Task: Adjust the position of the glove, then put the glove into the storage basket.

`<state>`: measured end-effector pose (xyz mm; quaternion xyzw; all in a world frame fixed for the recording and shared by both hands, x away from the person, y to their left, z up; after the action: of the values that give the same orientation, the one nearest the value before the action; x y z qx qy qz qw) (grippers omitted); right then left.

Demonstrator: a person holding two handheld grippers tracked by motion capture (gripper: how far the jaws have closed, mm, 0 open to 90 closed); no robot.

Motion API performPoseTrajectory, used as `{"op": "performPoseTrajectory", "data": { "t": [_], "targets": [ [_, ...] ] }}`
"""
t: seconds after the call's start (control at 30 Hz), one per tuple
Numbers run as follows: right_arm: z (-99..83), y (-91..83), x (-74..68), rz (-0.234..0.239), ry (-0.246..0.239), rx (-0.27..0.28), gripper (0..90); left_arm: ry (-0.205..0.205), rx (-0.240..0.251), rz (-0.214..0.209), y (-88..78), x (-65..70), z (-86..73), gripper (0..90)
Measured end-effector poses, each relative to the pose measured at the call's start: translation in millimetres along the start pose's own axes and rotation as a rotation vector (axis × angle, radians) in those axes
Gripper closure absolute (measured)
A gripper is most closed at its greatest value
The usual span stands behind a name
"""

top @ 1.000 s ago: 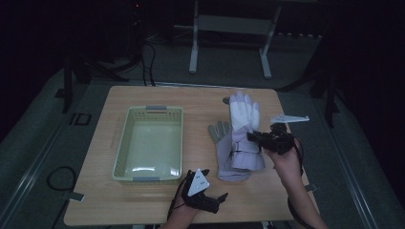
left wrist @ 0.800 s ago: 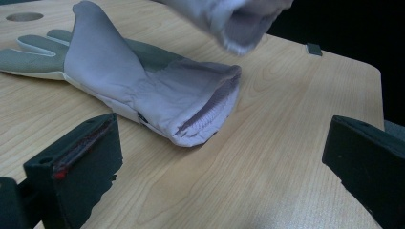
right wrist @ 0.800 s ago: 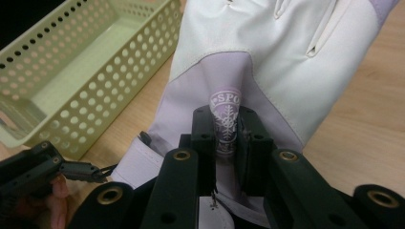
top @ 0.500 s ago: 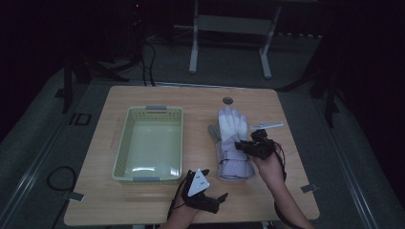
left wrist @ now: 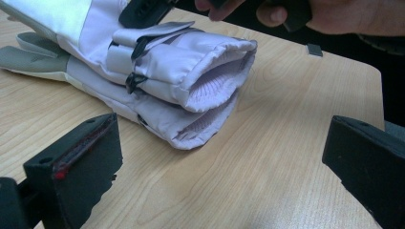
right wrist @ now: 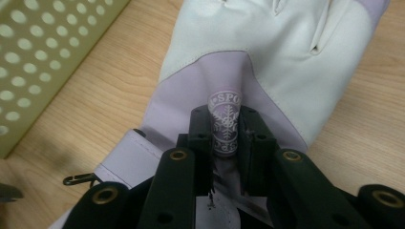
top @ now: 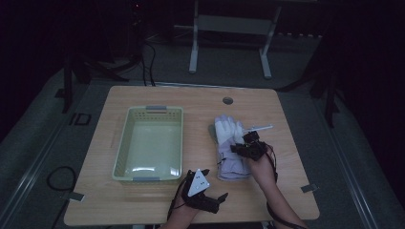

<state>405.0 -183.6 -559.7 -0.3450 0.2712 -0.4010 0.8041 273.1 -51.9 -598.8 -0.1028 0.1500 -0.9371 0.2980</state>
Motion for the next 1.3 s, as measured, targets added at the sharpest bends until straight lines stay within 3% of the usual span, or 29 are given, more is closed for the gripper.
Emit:
{"op": "performPoseTrajectory", "data": {
  "t": [0.17,0.33,0.4,0.43,0.5,0.57,0.67,0.7,0.73,0.93,0.97,1.0,1.1,1.17,1.3],
  "targets": [
    [1.0,-3.3,-0.7,0.016,-0.01,0.029,64.6,0.004,-0.002,-0.003,-0.1,0.2,-0.1,0.0],
    [3.2,-13.9,-2.0,0.047,-0.036,0.087,41.4,0.001,-0.005,0.004,0.1,-0.4,-0.2,0.0],
    [3.8,-16.2,-1.2,0.053,-0.041,0.103,38.2,-0.007,-0.008,0.006,0.5,-1.1,-0.2,0.0],
    [5.2,-20.8,1.4,0.053,-0.05,0.136,32.5,-0.019,-0.003,-0.001,0.2,-1.8,0.0,0.0],
    [6.6,-25.3,5.3,0.048,-0.036,0.166,27.1,-0.022,-0.005,0.0,0.2,-2.4,-0.1,0.0],
    [6.4,-28.9,7.2,0.079,-0.032,0.171,19.8,-0.022,-0.005,0.003,0.3,-2.3,-0.1,0.0],
    [6.6,-32.7,9.1,0.091,-0.034,0.193,19.1,-0.021,-0.005,0.005,0.3,-2.3,-0.1,0.0],
    [5.4,-33.9,10.0,0.099,-0.048,0.185,17.6,-0.024,-0.004,0.006,0.0,-2.8,-0.1,0.0],
    [4.3,-37.4,11.8,0.119,-0.072,0.208,23.7,-0.026,-0.001,0.006,-0.2,-3.0,0.0,0.0],
    [2.7,-46.8,18.6,0.138,-0.117,0.261,23.4,-0.04,0.006,0.001,-0.5,-4.8,0.4,0.0],
    [2.3,-49.3,20.2,0.144,-0.135,0.266,23.0,-0.023,-0.009,0.0,-0.6,-5.1,1.1,0.0],
    [1.8,-55.0,24.4,0.127,-0.184,0.28,20.7,-0.013,-0.007,0.0,-0.7,-4.5,2.6,0.0],
    [-0.8,-61.7,29.7,0.11,-0.224,0.268,18.7,-0.012,-0.021,-0.01,-1.9,-1.9,9.3,0.0],
    [-3.4,-65.6,33.7,0.112,-0.231,0.244,18.6,-0.017,-0.022,-0.015,-3.4,-0.3,15.1,0.0],
    [-6.7,-74.8,41.3,0.113,-0.231,0.251,16.6,0.006,-0.063,-0.016,-2.9,2.6,24.5,0.1]
  ]
}}
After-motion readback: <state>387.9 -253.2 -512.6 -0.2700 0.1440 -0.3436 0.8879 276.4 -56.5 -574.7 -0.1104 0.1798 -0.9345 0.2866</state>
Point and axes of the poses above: each handheld gripper's, and its own axes: y roughly forward along the jaws, z roughly out of its top, x roughly to its right, the point moved 7 cm from there along y, roughly forward along the jaws
